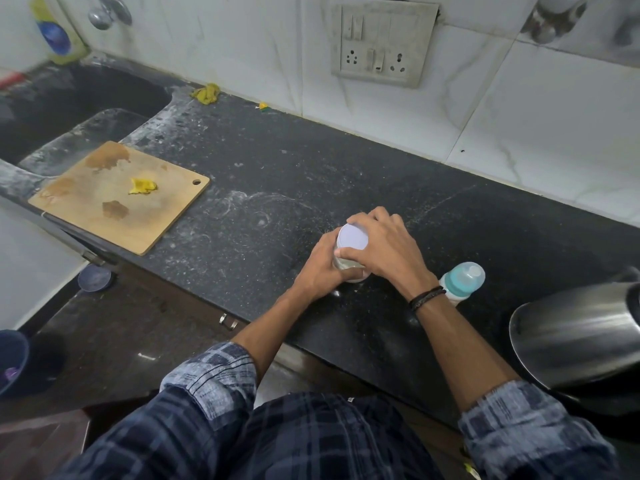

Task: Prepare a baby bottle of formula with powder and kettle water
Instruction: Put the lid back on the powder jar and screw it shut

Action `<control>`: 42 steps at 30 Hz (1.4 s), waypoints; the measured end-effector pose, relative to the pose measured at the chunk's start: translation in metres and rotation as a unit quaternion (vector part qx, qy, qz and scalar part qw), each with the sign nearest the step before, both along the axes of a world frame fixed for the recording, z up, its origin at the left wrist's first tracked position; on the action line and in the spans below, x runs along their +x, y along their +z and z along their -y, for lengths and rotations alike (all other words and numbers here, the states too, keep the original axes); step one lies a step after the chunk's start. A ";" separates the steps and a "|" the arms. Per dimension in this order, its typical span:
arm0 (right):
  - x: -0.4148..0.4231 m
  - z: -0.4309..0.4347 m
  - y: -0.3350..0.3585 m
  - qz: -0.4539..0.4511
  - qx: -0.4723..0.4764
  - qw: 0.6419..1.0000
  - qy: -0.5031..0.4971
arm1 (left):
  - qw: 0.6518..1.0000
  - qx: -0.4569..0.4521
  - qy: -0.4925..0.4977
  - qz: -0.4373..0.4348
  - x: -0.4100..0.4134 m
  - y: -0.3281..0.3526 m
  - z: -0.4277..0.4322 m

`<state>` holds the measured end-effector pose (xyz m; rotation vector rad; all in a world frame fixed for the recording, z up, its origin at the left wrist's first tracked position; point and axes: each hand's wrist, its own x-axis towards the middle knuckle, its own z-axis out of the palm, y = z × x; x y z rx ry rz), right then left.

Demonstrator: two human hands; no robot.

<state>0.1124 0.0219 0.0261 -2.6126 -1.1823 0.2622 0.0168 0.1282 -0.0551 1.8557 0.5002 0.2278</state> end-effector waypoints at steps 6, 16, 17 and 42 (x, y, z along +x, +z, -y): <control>0.000 0.000 0.002 0.014 0.008 0.999 -0.027 | 1.000 -0.007 -0.010 0.004 0.000 0.001 -0.002; 0.000 0.000 0.005 0.015 -0.013 0.999 -0.035 | 1.000 -0.003 -0.002 -0.006 0.001 -0.003 -0.003; 0.000 0.001 0.007 0.018 -0.012 0.999 -0.034 | 1.000 -0.003 -0.001 -0.005 0.000 -0.003 -0.003; -0.005 -0.002 0.020 0.020 -0.077 0.997 0.004 | 1.000 -0.005 -0.004 0.004 -0.001 0.000 -0.002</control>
